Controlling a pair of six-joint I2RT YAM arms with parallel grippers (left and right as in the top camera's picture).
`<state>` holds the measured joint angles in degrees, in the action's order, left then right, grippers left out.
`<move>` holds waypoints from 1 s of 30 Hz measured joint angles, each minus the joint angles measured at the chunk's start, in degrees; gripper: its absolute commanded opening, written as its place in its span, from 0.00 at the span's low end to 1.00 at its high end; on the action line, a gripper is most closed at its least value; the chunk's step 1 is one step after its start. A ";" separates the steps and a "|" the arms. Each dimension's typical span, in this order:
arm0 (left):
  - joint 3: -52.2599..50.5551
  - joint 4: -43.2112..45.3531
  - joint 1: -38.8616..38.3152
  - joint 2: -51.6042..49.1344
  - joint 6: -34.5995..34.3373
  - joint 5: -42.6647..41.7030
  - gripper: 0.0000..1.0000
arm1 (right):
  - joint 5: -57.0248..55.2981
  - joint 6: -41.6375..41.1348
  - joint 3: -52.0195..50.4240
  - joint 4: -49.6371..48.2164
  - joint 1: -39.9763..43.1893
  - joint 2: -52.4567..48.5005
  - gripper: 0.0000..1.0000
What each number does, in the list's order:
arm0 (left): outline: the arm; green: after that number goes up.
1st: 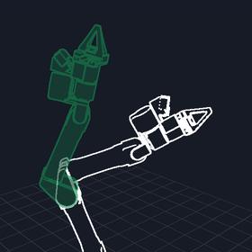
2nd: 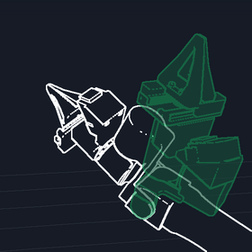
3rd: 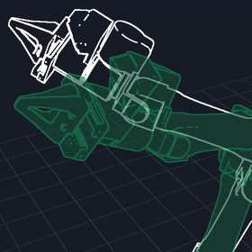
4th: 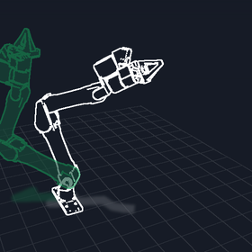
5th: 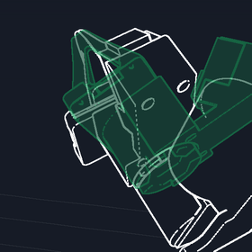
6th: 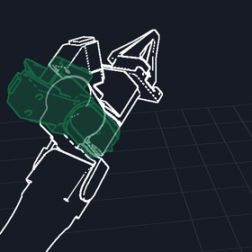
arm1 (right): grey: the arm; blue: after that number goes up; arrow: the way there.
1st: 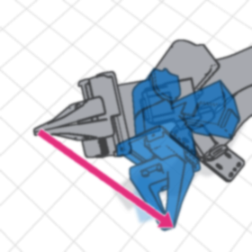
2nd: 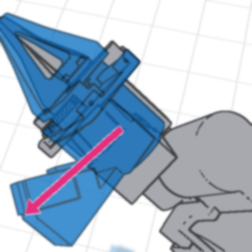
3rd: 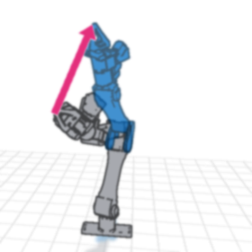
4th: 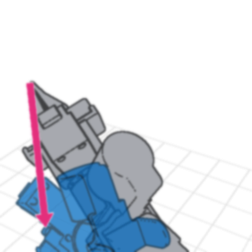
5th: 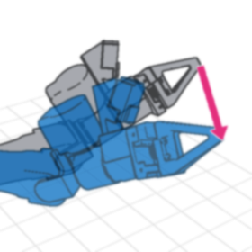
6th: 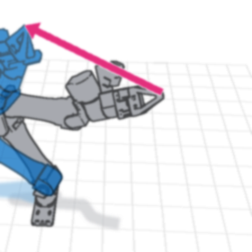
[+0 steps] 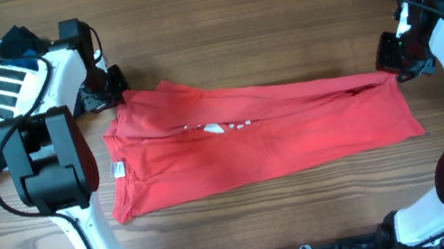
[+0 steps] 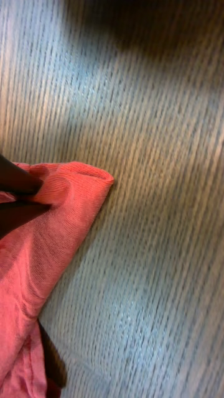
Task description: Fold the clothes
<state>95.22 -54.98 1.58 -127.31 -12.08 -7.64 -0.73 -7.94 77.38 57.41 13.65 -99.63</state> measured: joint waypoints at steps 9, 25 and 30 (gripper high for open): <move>0.55 -1.33 -0.02 4.59 0.72 -0.90 0.04 | 0.00 0.00 0.00 0.02 0.00 0.00 0.04; 1.29 -12.72 -0.02 19.02 1.33 -1.27 0.04 | 0.00 0.00 0.00 0.87 0.00 0.02 0.04; 1.40 -19.85 -0.02 20.74 1.55 -1.27 0.04 | 0.00 0.07 0.00 2.99 0.00 2.12 0.04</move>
<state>96.62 -74.83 1.56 -106.56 -10.52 -8.91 -0.73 -7.88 77.38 60.40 13.65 -97.51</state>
